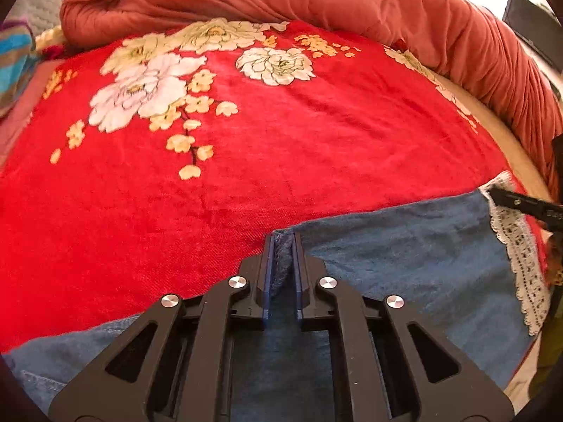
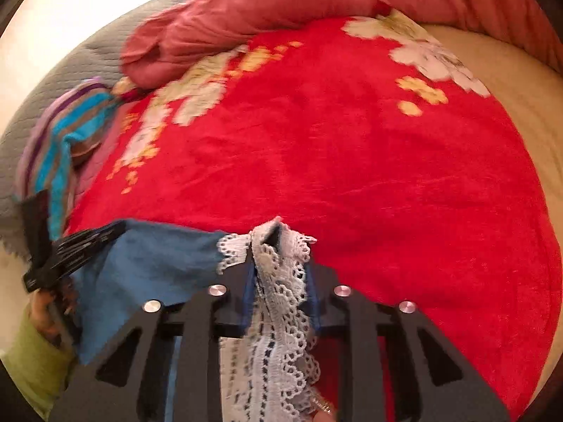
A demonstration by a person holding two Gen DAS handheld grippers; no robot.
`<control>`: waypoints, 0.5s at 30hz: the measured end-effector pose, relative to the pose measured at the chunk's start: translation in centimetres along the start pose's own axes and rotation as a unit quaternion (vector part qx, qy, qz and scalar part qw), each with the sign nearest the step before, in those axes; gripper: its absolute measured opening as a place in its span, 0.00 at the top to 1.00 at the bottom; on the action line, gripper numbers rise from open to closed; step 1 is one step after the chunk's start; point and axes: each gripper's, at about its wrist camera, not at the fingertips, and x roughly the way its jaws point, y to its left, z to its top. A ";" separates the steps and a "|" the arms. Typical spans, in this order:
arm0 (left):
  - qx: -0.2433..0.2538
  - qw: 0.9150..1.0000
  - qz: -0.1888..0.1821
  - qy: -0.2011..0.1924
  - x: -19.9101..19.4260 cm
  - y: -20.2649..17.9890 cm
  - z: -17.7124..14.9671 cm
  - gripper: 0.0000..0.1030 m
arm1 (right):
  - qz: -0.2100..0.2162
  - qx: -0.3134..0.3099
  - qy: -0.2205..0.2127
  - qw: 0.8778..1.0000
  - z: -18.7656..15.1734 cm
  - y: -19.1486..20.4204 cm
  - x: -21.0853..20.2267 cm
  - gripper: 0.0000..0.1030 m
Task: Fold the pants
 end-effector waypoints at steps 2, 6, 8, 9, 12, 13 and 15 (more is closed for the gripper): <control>0.001 1.000 0.004 -0.010 -0.4 -0.1 0.3 0.97 | 0.000 -0.003 -0.027 1.000 0.3 0.3 -1.4 0.81; -0.004 1.000 0.005 -0.017 -0.4 0.1 0.9 0.97 | -0.016 -0.015 -0.056 0.998 0.7 0.5 -2.3 0.81; -0.004 1.000 0.008 -0.008 0.5 0.1 0.8 0.94 | -0.052 -0.015 -0.031 0.998 0.6 0.2 -0.8 0.81; -0.006 1.000 0.010 -0.004 0.9 0.3 0.6 0.93 | -0.067 -0.015 -0.017 0.997 0.6 0.1 0.1 0.80; -0.018 1.000 -0.007 -0.009 1.0 0.8 0.1 0.91 | -0.094 -0.011 -0.007 0.995 0.1 -0.2 1.2 0.76; -0.024 1.000 -0.012 -0.010 0.8 1.1 0.1 0.88 | -0.100 -0.012 -0.011 0.995 0.1 -0.1 1.1 0.75; -0.037 0.999 -0.007 -0.015 0.1 1.8 0.1 0.73 | -0.117 -0.018 -0.023 0.993 0.0 0.2 0.4 0.62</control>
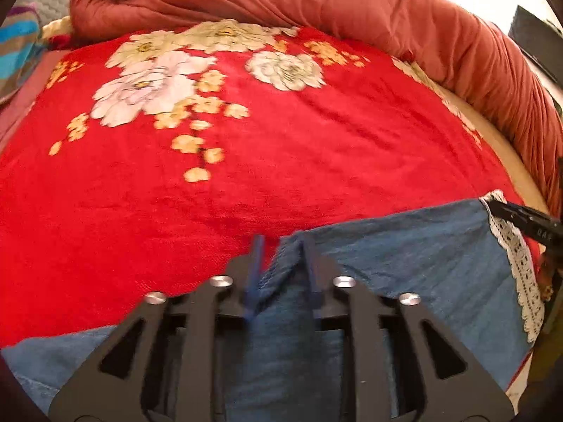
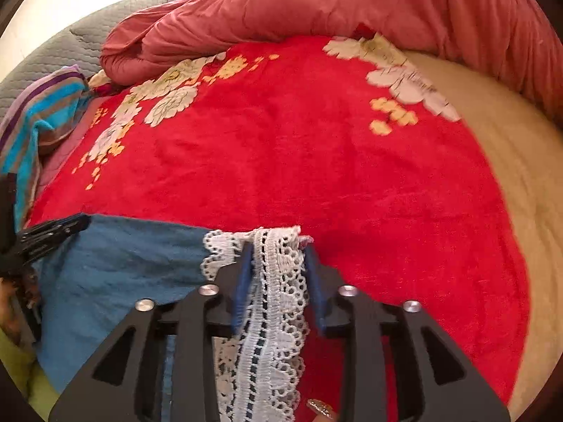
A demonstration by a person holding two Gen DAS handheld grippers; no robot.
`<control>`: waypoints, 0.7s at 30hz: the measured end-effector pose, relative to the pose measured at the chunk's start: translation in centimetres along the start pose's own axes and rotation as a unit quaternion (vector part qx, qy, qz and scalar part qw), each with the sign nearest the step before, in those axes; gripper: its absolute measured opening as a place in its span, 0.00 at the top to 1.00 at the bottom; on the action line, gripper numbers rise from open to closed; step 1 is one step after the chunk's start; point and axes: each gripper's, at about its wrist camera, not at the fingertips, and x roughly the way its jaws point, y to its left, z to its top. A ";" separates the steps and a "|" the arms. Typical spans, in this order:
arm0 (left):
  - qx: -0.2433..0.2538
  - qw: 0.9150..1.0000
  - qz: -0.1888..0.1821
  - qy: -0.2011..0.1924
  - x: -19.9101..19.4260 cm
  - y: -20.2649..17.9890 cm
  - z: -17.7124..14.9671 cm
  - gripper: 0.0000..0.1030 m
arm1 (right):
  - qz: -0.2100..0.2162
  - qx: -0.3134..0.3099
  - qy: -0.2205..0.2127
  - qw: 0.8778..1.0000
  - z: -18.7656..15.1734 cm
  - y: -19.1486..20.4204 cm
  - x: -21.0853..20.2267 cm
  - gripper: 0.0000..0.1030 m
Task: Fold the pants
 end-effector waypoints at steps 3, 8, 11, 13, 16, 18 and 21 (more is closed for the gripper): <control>-0.017 1.000 0.005 -0.019 -2.0 1.1 0.0 0.63 | -0.001 0.008 -0.029 1.000 -0.4 -0.3 -2.6 0.57; -0.002 0.996 0.061 -0.062 -6.4 2.1 -1.4 0.40 | 0.003 0.008 -0.076 0.997 -2.4 -0.4 -7.4 0.47; 0.009 0.994 0.089 -0.057 -8.3 1.7 -3.7 0.29 | 0.002 -0.004 -0.082 0.997 -3.8 0.6 -9.5 0.44; 0.007 0.995 0.088 -0.050 -9.3 1.6 -5.4 0.24 | 0.006 -0.022 -0.082 0.996 -5.0 1.8 -10.6 0.42; 0.002 0.996 0.080 -0.033 -10.0 1.2 -7.8 0.15 | 0.018 -0.058 -0.065 0.996 -6.6 4.5 -10.6 0.38; 0.013 0.995 0.095 -0.021 -9.8 0.8 -8.8 0.13 | 0.023 -0.085 -0.048 0.995 -7.7 6.6 -10.0 0.36; 0.024 0.994 0.107 0.002 -9.0 0.3 -9.8 0.13 | 0.042 -0.112 -0.022 0.993 -9.1 9.4 -8.7 0.36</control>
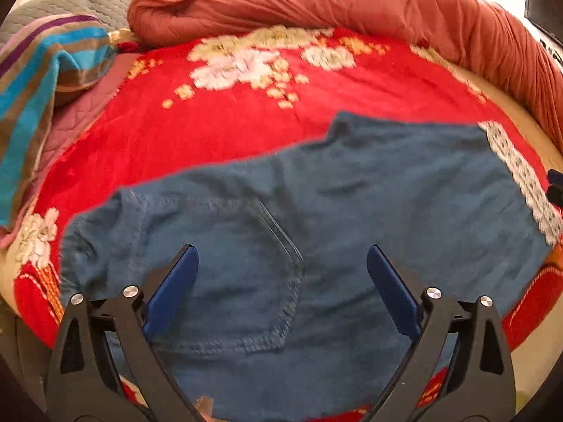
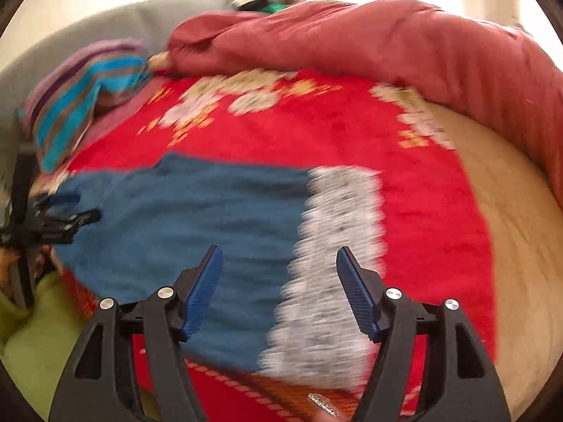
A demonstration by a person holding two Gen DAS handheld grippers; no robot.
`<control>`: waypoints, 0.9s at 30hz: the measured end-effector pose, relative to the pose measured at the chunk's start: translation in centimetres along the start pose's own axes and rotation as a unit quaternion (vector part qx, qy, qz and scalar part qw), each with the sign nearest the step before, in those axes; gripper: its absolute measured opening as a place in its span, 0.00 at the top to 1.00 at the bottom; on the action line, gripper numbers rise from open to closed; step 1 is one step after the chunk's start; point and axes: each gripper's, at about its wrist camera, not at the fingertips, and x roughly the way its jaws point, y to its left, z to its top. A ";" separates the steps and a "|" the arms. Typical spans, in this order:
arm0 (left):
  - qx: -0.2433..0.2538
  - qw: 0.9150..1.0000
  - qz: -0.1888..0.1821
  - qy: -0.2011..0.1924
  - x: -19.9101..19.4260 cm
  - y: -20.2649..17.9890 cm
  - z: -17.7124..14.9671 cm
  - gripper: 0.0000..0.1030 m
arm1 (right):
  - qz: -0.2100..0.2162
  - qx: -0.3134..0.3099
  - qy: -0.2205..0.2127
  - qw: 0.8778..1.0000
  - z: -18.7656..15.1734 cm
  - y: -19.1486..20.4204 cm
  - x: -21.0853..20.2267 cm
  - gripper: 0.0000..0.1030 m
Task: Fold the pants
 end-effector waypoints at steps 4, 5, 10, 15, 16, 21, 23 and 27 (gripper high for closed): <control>-0.011 0.999 0.010 0.039 1.7 0.9 -1.0 0.12 | -0.016 -0.025 0.040 0.999 -0.8 2.3 2.0 0.34; -0.020 0.999 0.002 0.038 1.7 1.2 -1.1 0.12 | -0.039 -0.031 0.063 0.997 -1.0 2.1 2.7 0.34; -0.041 0.998 -0.016 0.035 1.7 2.4 -1.4 0.12 | -0.071 -0.011 0.091 0.993 -2.6 -0.5 2.7 0.37; -0.046 0.998 -0.022 0.033 1.8 2.5 -1.4 0.12 | -0.070 -0.003 0.085 0.994 -2.9 -0.3 2.9 0.36; -0.048 0.998 -0.024 0.031 1.7 2.5 -1.4 0.12 | -0.067 0.000 0.083 0.994 -2.7 -0.2 2.7 0.35; -0.044 0.999 -0.022 0.003 -0.5 1.9 -1.2 0.12 | -0.027 0.014 0.036 0.999 -1.8 0.2 -0.3 0.29; -0.042 0.999 -0.026 -0.004 -1.2 1.5 -1.0 0.12 | -0.014 0.017 0.021 1.000 -1.5 0.6 -1.2 0.28; -0.018 0.999 -0.042 -0.013 -2.8 -0.3 -1.0 0.12 | -0.003 0.013 0.014 1.000 -1.2 1.4 -1.6 0.28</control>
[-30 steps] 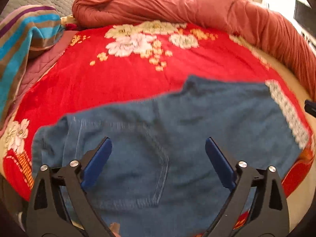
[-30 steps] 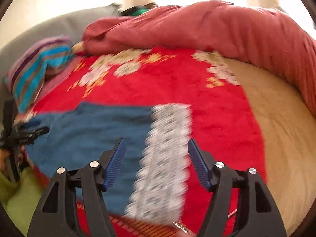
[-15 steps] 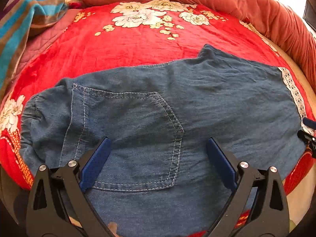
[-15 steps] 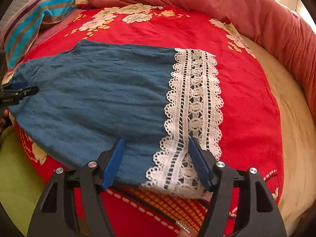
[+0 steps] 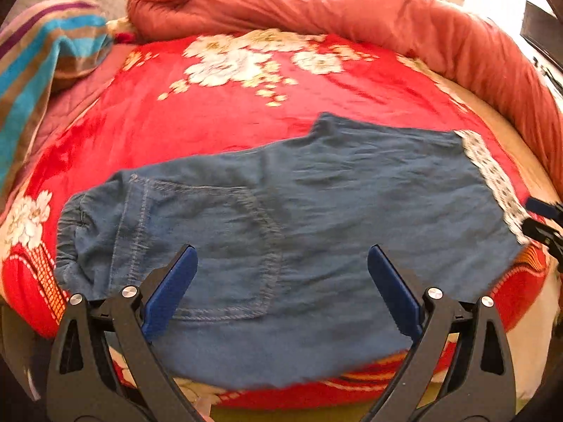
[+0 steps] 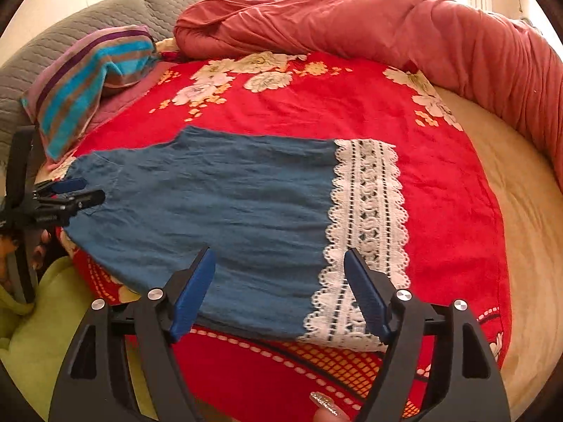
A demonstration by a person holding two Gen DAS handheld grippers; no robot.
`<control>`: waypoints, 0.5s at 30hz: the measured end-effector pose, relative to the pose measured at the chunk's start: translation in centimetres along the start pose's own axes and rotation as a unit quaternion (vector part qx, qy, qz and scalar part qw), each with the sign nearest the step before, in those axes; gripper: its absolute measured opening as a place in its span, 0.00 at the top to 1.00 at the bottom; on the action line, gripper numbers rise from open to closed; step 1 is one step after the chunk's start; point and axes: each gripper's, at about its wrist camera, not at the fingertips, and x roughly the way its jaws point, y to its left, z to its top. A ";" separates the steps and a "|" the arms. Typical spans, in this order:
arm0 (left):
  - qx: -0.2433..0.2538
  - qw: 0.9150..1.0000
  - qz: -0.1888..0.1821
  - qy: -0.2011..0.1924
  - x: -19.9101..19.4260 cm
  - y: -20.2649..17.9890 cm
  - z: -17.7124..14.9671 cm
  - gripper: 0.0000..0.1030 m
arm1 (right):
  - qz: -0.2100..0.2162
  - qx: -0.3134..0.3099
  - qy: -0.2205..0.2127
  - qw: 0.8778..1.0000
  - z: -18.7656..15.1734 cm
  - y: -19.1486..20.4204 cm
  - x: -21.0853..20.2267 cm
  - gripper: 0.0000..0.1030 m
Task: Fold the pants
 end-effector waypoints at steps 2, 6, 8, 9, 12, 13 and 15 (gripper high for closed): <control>0.023 1.000 -0.011 0.005 -0.2 -1.5 -0.2 0.12 | 0.005 0.000 0.002 1.000 -0.1 0.6 0.2 0.28; 0.087 0.996 -0.016 0.023 0.6 -4.7 -1.3 0.11 | 0.019 -0.004 0.019 1.000 -0.7 1.8 1.2 0.28; 0.112 0.993 -0.014 0.043 1.6 -5.9 -2.1 0.11 | 0.018 -0.010 0.032 0.999 -1.3 2.3 1.9 0.28; 0.123 0.991 -0.010 0.056 2.2 -6.4 -2.5 0.11 | 0.015 -0.012 0.043 0.999 -1.7 2.4 2.5 0.28; 0.133 0.988 -0.004 0.077 3.3 -6.8 -2.9 0.10 | 0.003 -0.005 0.063 0.998 -2.7 2.4 4.3 0.27; 0.130 0.989 -0.008 0.076 3.2 -6.6 -2.9 0.09 | -0.001 -0.009 0.058 0.998 -2.8 2.7 4.3 0.27; 0.123 0.989 -0.012 0.075 3.1 -6.3 -3.0 0.09 | -0.003 -0.012 0.057 0.998 -2.7 2.9 4.1 0.25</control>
